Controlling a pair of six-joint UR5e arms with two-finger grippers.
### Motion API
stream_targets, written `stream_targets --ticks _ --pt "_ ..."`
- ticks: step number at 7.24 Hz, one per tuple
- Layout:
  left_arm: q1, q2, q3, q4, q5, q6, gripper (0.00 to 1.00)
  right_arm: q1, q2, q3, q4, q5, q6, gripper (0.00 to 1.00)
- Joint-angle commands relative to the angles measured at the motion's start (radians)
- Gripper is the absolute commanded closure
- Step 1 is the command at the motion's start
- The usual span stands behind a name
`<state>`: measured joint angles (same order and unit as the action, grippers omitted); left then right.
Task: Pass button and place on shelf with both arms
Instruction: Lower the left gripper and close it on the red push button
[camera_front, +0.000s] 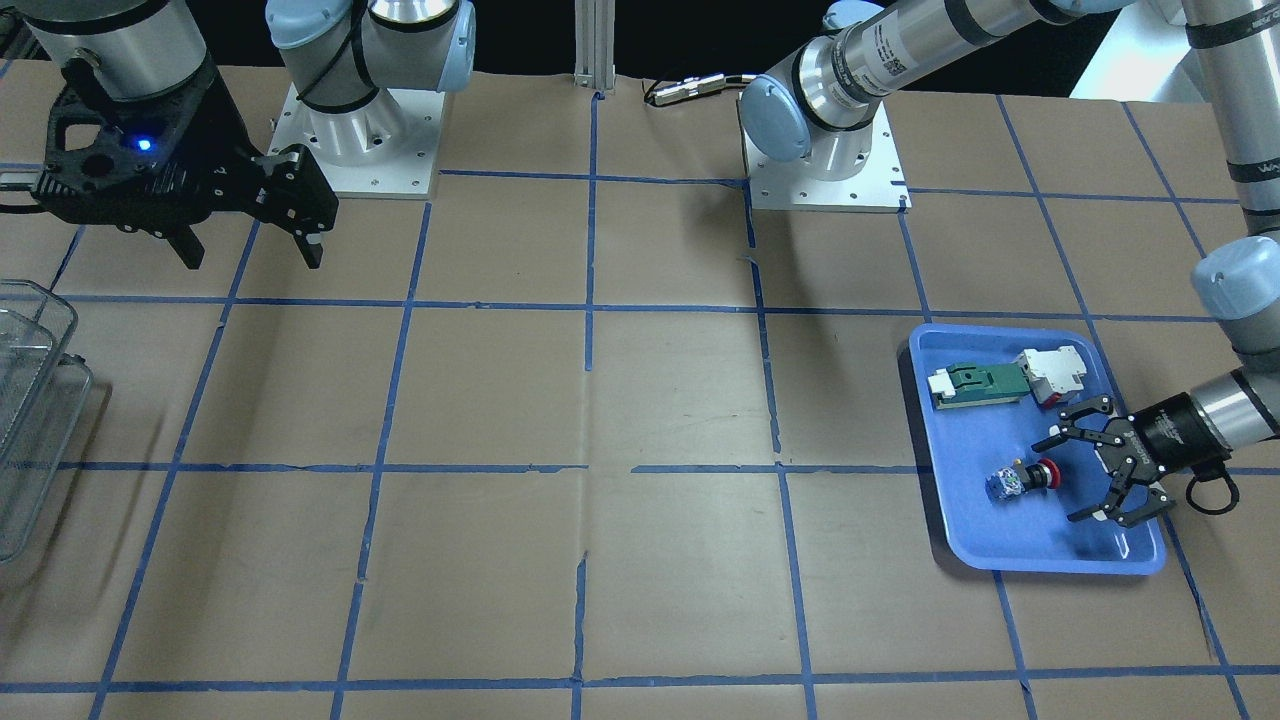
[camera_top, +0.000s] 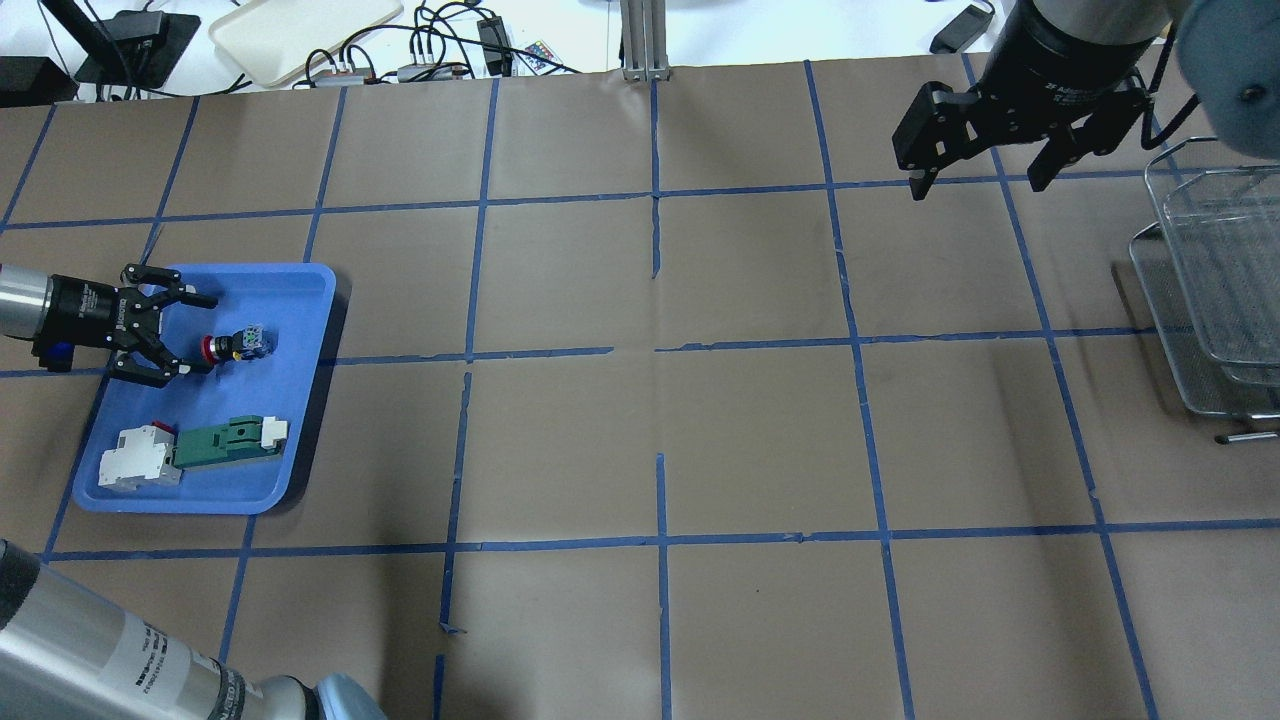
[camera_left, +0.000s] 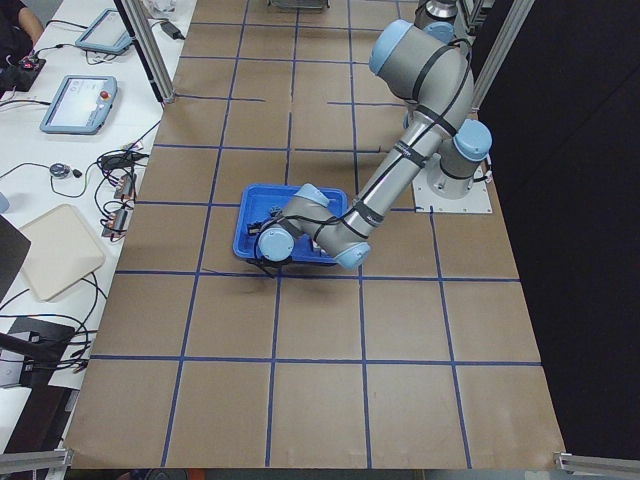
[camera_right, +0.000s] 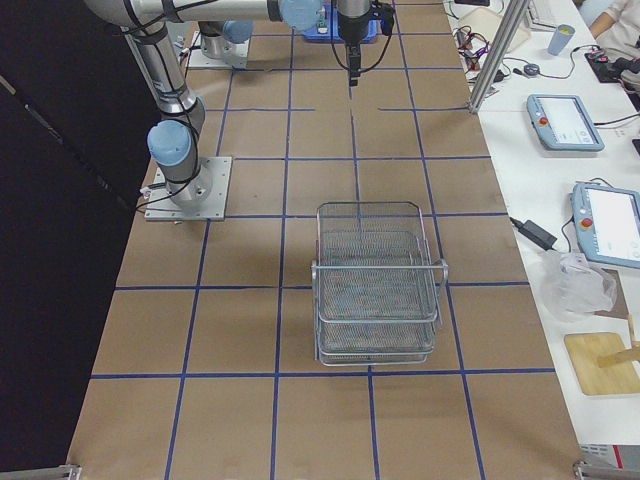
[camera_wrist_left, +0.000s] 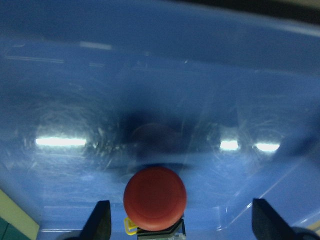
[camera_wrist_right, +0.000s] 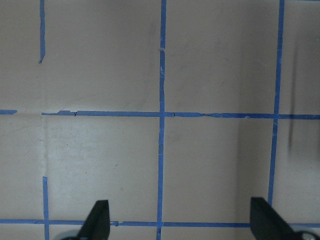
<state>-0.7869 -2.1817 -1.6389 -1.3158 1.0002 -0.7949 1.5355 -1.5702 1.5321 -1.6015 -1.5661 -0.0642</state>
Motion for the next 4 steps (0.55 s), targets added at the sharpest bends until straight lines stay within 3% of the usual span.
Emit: stream_targets --ticks 1,2,4 --pt "0.002 -0.001 0.001 0.001 0.000 0.005 0.05 0.000 -0.001 0.000 0.000 0.001 0.001 0.00" --pt "0.002 0.000 0.001 0.000 0.002 0.003 0.18 0.000 -0.001 0.000 0.000 0.000 0.001 0.00" --pt "0.002 0.000 0.001 0.000 0.002 0.006 0.62 0.000 0.001 0.000 0.000 0.000 0.000 0.00"
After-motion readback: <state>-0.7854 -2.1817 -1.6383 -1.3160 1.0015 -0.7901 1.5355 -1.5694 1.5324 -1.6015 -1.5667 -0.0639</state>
